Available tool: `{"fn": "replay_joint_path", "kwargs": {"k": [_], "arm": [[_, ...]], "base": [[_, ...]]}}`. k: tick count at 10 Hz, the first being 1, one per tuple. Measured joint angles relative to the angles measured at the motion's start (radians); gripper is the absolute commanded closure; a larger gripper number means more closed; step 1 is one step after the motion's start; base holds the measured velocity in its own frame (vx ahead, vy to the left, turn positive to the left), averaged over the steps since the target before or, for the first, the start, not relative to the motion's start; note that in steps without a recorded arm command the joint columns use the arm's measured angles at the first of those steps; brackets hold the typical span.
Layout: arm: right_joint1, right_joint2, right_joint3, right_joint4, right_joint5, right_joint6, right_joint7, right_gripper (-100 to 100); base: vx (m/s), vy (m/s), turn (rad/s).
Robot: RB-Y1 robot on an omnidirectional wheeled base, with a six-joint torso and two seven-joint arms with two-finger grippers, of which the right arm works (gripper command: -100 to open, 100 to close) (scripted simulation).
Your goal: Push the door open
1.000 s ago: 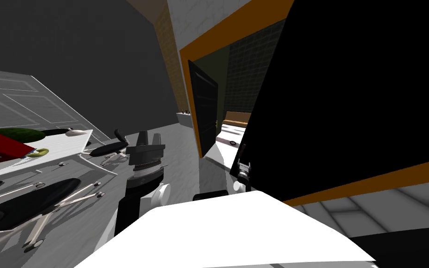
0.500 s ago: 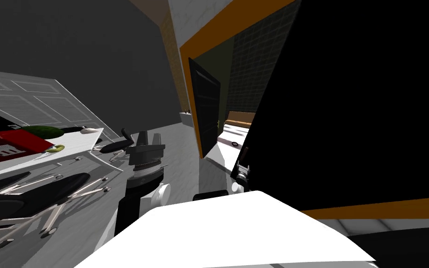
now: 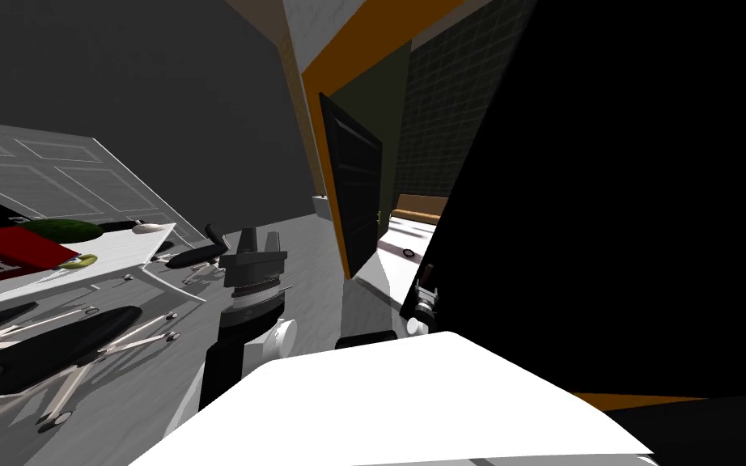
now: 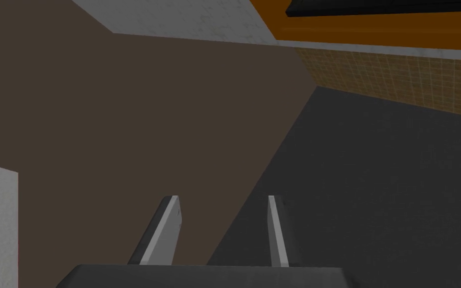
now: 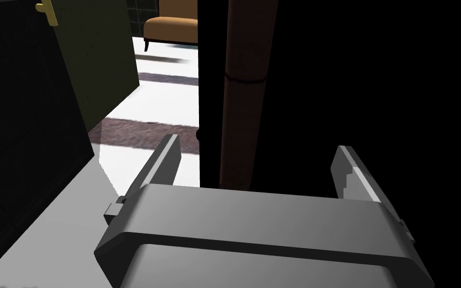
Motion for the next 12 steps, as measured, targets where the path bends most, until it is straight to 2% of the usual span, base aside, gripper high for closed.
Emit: {"fn": "replay_joint_path", "kwargs": {"k": [2, 4, 5, 10, 12], "arm": [[0.001, 0.002, -0.002, 0.005, -0.002, -0.002, -0.006, -100], [0.005, 0.014, -0.004, 0.007, -0.004, -0.004, -0.012, -100], [0.005, 0.014, -0.004, 0.007, -0.004, -0.005, -0.012, 100], [0.001, 0.012, -0.006, 0.007, -0.005, -0.002, -0.012, 100], [0.004, 0.011, -0.009, 0.011, -0.009, 0.002, -0.012, 100]], "base": [[0.166, -0.121, 0.027], [0.105, -0.081, 0.017], [-0.008, 0.004, -0.006], [-0.006, 0.005, 0.002], [0.148, -0.026, -0.035]]}}
